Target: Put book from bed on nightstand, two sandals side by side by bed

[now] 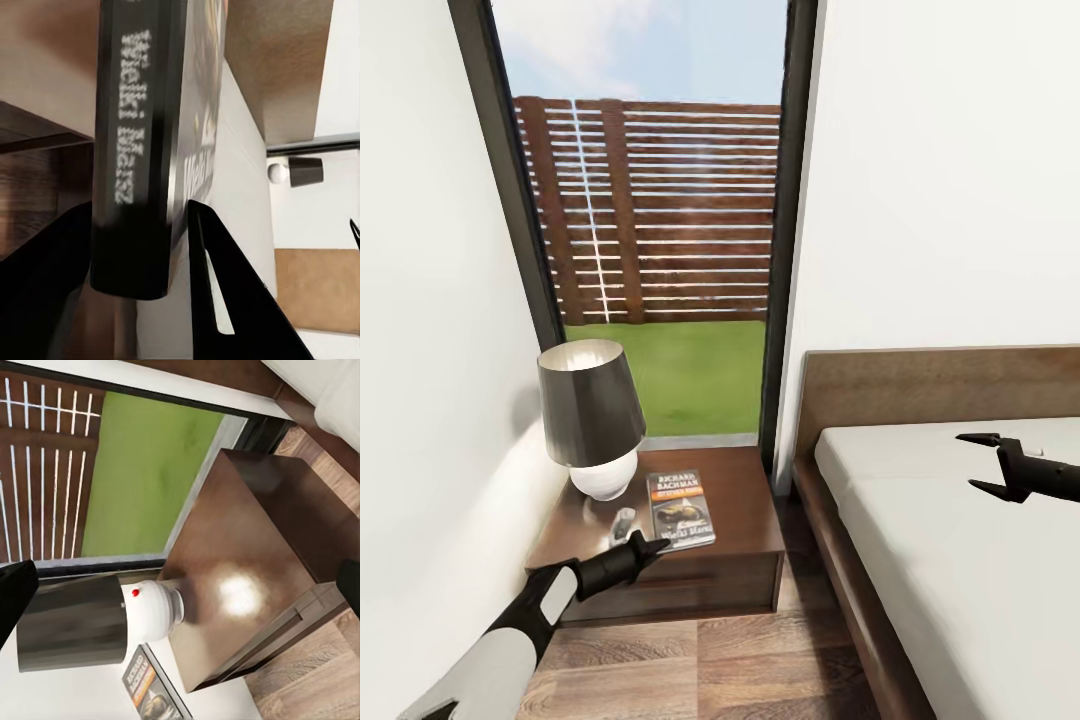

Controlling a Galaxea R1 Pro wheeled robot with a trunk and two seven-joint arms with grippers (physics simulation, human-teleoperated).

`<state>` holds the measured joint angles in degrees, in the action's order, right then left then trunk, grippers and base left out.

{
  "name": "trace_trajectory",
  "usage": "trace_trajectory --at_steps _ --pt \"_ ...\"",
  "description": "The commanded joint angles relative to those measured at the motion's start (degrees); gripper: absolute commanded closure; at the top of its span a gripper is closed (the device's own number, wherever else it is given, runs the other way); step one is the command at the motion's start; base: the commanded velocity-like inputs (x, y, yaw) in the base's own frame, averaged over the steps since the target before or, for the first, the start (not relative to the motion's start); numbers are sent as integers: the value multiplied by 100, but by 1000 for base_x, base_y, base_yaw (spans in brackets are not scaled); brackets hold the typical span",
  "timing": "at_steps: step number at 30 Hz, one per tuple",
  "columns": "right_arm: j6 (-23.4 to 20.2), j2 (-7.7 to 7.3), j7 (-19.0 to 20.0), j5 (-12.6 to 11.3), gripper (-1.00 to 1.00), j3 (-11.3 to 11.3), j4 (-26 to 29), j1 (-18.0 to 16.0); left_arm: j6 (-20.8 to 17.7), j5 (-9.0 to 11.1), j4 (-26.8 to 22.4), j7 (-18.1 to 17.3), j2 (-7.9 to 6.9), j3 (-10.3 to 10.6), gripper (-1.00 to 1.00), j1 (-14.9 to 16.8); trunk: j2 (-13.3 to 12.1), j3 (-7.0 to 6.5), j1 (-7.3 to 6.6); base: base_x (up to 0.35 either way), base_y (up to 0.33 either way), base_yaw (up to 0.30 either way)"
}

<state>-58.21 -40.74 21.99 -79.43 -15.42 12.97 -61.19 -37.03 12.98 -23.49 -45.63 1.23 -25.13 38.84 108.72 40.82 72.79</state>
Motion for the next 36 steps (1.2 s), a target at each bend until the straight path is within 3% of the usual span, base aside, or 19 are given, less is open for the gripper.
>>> trace_trajectory --at_steps 1,11,36 --pt "-4 -4 59 36 -100 -30 -5 -6 -37 9 -4 11 5 -5 100 7 3 6 -1 0 0 0" --pt "-48 -10 59 42 -100 -38 -6 -6 -38 3 -7 48 -5 99 100 18 3 6 -1 0 0 0" --pt "-43 -5 59 47 -100 -51 -5 -6 -28 3 -7 63 -17 111 100 18 3 6 -1 26 0 0"
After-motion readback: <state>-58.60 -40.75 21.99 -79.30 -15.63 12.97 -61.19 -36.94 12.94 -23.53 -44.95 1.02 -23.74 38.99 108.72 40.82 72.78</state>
